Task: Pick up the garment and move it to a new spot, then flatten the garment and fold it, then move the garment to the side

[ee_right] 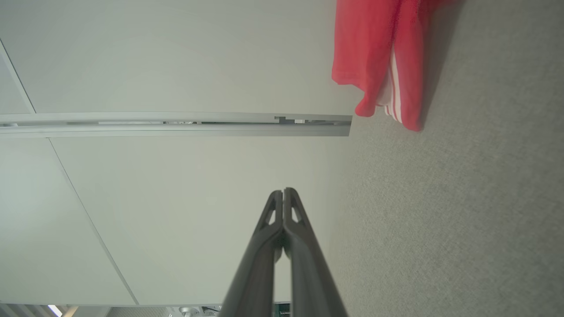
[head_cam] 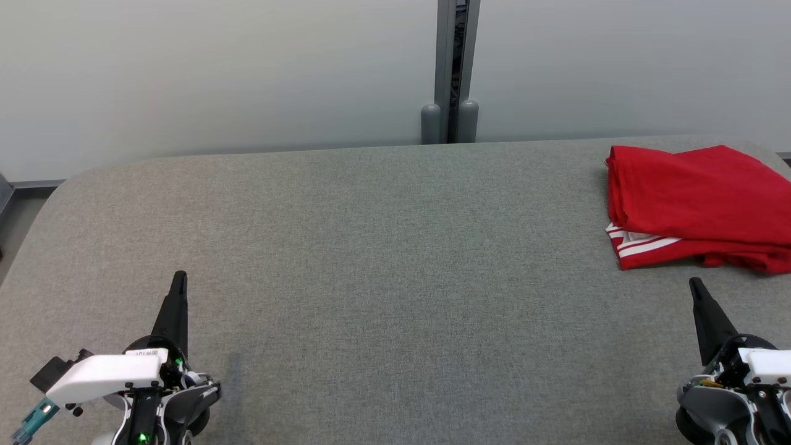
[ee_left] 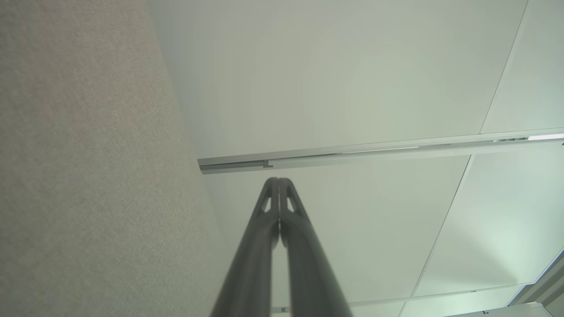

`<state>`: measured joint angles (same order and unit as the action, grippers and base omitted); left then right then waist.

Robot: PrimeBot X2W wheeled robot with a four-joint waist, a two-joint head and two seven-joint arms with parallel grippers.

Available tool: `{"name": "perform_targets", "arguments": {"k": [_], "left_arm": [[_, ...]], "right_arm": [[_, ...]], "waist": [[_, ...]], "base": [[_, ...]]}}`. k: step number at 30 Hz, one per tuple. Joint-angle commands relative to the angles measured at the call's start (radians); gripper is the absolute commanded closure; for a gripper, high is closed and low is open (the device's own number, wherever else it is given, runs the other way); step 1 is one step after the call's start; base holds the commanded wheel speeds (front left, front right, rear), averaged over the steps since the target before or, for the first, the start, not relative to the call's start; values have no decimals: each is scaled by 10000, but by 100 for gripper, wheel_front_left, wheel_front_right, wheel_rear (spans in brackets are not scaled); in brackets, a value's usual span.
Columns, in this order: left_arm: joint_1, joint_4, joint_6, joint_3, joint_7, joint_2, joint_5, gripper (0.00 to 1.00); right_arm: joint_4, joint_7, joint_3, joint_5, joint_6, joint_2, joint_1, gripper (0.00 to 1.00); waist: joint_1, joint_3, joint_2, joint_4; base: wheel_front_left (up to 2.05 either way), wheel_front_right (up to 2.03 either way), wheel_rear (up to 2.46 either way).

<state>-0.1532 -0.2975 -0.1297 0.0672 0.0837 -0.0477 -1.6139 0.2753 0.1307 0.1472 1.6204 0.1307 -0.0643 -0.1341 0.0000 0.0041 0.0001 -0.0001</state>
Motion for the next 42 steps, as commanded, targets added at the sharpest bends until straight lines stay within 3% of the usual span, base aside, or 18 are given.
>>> {"name": "perform_targets", "arguments": {"k": [1, 42], "left_arm": [[-176, 16, -37, 36, 11, -48, -20, 100], [-176, 18, -37, 35, 10, -48, -20, 100]], "right_arm": [[27, 31, 21, -17, 0, -14, -72, 100], [31, 110, 118, -104, 0, 49, -90, 100]], "waist": [[0, 0, -1, 0], [0, 0, -1, 0]], "base": [[0, 0, 0], [0, 0, 0]]}}
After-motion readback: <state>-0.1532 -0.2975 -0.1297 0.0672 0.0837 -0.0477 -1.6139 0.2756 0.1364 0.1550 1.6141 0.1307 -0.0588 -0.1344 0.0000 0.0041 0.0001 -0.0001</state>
